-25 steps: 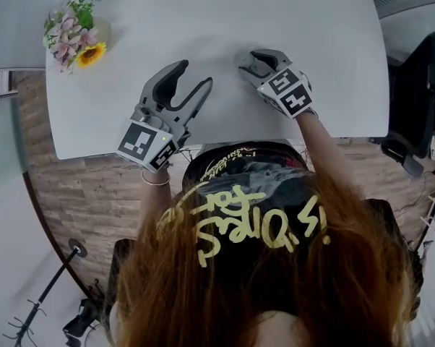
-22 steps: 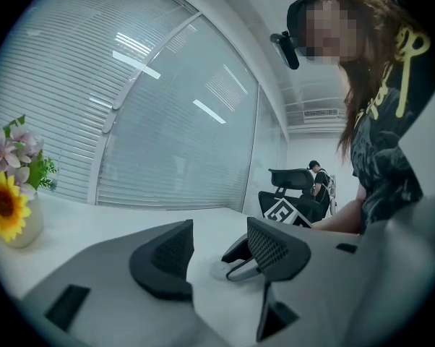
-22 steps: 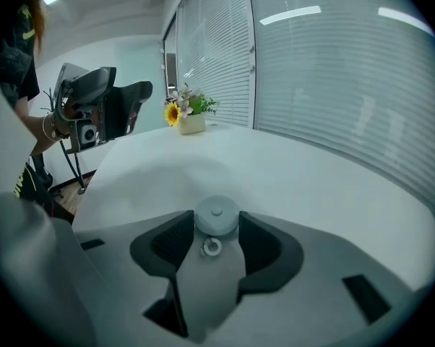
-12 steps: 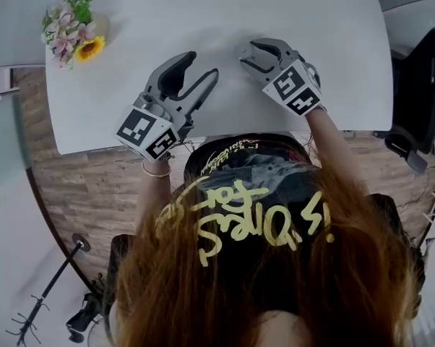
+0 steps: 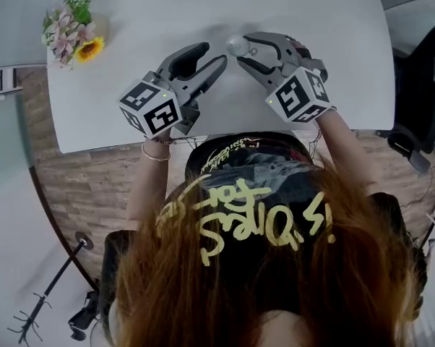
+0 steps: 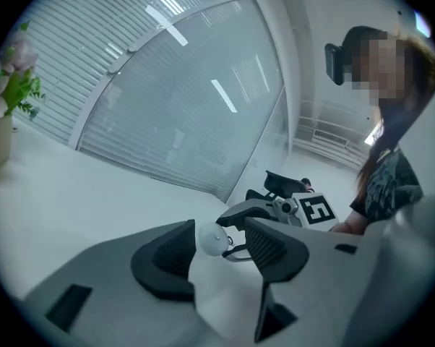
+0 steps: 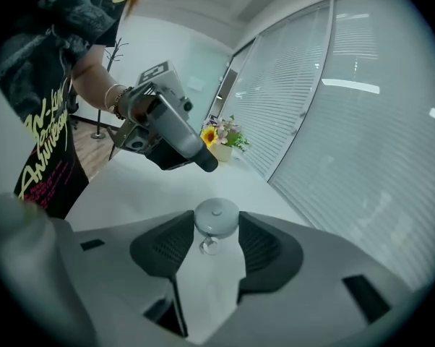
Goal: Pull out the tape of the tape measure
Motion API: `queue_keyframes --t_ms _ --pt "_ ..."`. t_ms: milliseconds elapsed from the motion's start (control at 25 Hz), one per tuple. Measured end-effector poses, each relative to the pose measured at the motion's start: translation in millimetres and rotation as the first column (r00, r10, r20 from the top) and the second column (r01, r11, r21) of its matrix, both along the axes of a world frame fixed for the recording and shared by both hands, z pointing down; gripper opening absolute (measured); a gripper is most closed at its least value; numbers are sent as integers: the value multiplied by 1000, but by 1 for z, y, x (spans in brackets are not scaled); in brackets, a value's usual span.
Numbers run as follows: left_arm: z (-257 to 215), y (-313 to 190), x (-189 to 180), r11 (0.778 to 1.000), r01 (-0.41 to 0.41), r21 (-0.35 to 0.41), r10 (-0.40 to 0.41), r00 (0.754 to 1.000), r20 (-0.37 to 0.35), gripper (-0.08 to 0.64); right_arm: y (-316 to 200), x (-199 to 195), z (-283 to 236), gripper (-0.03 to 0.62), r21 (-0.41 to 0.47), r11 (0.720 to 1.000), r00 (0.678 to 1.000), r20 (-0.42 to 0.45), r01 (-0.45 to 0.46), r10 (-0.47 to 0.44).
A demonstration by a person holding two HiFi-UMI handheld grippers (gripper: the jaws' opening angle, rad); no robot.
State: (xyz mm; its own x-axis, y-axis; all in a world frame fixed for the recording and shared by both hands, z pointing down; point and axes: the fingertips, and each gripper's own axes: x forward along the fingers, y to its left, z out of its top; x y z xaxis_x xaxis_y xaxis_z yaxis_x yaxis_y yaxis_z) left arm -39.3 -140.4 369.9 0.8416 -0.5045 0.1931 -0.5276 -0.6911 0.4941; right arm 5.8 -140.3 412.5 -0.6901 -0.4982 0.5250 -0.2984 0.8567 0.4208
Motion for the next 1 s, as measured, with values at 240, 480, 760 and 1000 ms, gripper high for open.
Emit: queue_keyframes --t_ms 240,480,760,1000 --pt "6 -14 10 997 -1 -76 2 1000 5 198 0 -2 -10 199 79 996 999 -16 51 -50" --pt "14 -20 12 991 5 -131 -4 1000 5 196 1 -6 -19 199 140 986 996 -27 85 -82" --pt "12 -22 15 987 -22 -157 16 999 -38 196 4 -15 -31 199 159 982 995 -27 101 -98" --pt "15 -26 11 985 -26 -169 17 998 -56 186 2 -22 -34 199 166 981 994 -29 105 -101"
